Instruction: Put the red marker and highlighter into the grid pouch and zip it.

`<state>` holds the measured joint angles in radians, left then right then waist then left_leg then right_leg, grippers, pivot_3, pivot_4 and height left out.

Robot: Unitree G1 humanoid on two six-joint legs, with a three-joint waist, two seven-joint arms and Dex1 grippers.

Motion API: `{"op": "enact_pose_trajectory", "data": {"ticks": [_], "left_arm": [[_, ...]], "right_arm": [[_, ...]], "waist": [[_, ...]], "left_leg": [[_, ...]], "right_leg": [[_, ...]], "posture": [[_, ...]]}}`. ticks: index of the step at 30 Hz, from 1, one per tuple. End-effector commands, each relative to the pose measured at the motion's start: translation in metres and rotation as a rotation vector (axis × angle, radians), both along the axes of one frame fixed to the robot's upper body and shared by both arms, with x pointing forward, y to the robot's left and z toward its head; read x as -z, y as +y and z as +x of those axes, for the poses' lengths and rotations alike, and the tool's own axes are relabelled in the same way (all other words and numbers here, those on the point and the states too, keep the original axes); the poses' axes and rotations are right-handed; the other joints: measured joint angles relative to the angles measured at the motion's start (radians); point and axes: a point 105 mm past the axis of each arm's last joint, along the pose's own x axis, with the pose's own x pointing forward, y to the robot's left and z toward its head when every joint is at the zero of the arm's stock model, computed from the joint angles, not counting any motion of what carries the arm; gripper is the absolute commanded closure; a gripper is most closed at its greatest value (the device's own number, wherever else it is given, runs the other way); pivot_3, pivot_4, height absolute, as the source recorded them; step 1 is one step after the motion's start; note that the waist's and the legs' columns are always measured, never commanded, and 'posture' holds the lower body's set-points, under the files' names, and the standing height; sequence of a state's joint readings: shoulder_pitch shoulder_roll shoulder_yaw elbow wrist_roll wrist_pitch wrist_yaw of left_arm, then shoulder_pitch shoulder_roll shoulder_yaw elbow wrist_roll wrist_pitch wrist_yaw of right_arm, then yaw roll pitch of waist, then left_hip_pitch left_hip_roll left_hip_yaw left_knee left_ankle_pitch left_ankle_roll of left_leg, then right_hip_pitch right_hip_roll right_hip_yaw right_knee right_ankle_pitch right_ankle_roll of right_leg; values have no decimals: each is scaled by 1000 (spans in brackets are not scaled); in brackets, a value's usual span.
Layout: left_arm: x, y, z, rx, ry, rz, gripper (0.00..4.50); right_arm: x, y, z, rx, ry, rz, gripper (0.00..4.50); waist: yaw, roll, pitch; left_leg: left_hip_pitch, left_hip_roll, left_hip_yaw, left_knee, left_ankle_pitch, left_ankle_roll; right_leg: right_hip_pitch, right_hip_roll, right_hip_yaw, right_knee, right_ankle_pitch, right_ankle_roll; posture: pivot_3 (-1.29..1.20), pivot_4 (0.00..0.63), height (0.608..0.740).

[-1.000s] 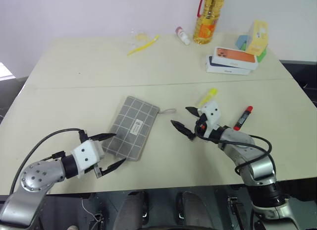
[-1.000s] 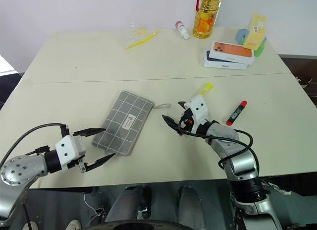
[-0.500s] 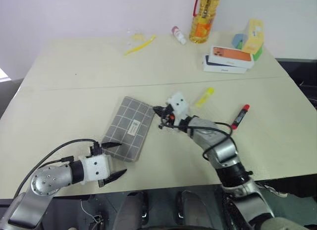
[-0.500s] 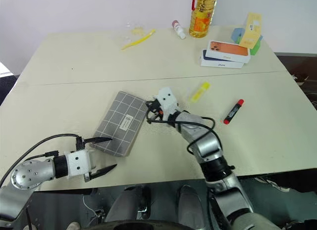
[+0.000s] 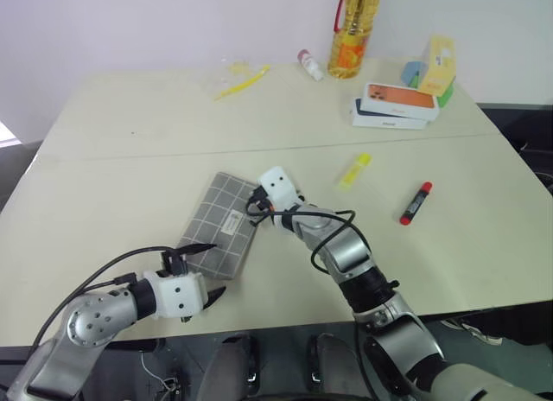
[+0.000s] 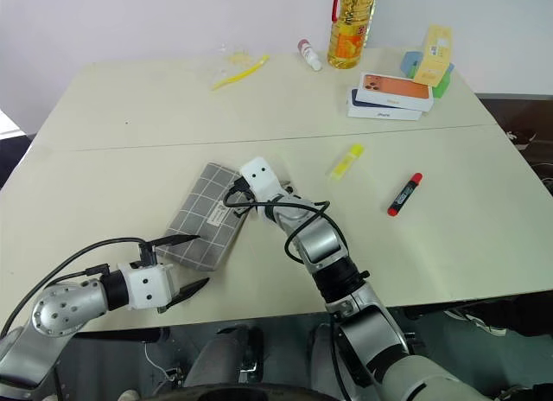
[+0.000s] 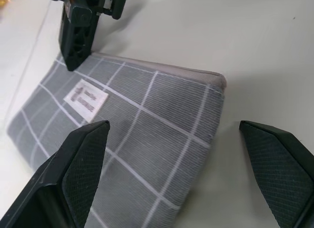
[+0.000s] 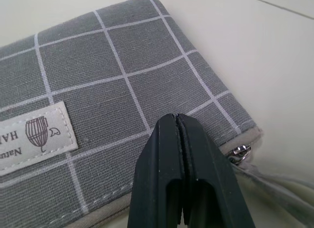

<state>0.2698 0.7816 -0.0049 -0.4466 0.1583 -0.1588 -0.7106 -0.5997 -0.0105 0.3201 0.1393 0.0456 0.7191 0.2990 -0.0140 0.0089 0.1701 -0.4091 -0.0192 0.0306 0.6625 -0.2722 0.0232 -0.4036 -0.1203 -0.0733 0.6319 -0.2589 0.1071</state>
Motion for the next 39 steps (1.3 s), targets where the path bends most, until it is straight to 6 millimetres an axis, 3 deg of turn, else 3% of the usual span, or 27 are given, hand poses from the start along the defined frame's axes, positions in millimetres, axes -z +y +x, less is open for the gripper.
{"op": "enact_pose_trajectory", "data": {"ticks": [1,13,16,19,20,23,27,30,33,39], "left_arm": [[10,10,8,-45,-37,83,0],[4,-1,36,-103,-214,93,0],[2,-7,34,-100,-211,43,898],[2,-9,32,-102,-202,27,2587],[3,-9,32,-104,-200,23,2898],[2,-9,30,-108,-193,7,4444],[-3,-5,32,-153,-185,-44,4444],[-14,2,36,-223,-189,-152,4444],[-24,5,38,-240,-181,-246,4500],[-36,3,38,-183,-191,-310,4500]], "right_arm": [[16,-2,-6,14,83,-2,4447],[13,2,-7,20,74,6,4447],[13,2,-7,21,69,6,4500],[14,2,-8,19,67,3,4500],[14,2,-8,19,68,4,4500],[16,2,-9,18,72,3,4500],[10,-1,-6,36,32,16,4500],[-21,-10,2,29,-86,113,4500],[-43,-22,2,-1,-138,181,3673],[-55,-60,3,-42,-227,63,603]], "waist": [[0,0,0],[0,1,-3],[-2,1,-3],[-2,1,-3],[-2,1,-3],[-2,1,-4],[-2,1,-4],[-1,1,-3],[0,1,-3],[0,1,-2]], "left_leg": [[0,0,0,0,0,0],[0,0,0,0,0,0],[0,0,0,0,0,0],[0,0,0,0,0,0],[0,0,0,0,0,0],[0,0,0,0,0,0],[0,0,0,0,0,0],[-1,0,0,-1,0,0],[-1,0,0,0,0,0],[-3,0,0,-1,0,0]], "right_leg": [[0,0,0,0,0,0],[0,2,-1,1,0,0],[0,2,-1,1,0,0],[0,2,-1,1,0,0],[0,1,-1,1,0,0],[-1,1,-1,1,0,0],[-1,0,0,1,0,0],[-1,0,0,1,0,0],[-2,0,0,1,0,0],[-1,0,0,0,0,0]], "posture": [[0,150,740],[0,150,740],[0,150,740],[0,150,740],[0,150,740],[0,150,740],[0,150,740],[0,150,740],[0,150,740],[0,150,740]]}}
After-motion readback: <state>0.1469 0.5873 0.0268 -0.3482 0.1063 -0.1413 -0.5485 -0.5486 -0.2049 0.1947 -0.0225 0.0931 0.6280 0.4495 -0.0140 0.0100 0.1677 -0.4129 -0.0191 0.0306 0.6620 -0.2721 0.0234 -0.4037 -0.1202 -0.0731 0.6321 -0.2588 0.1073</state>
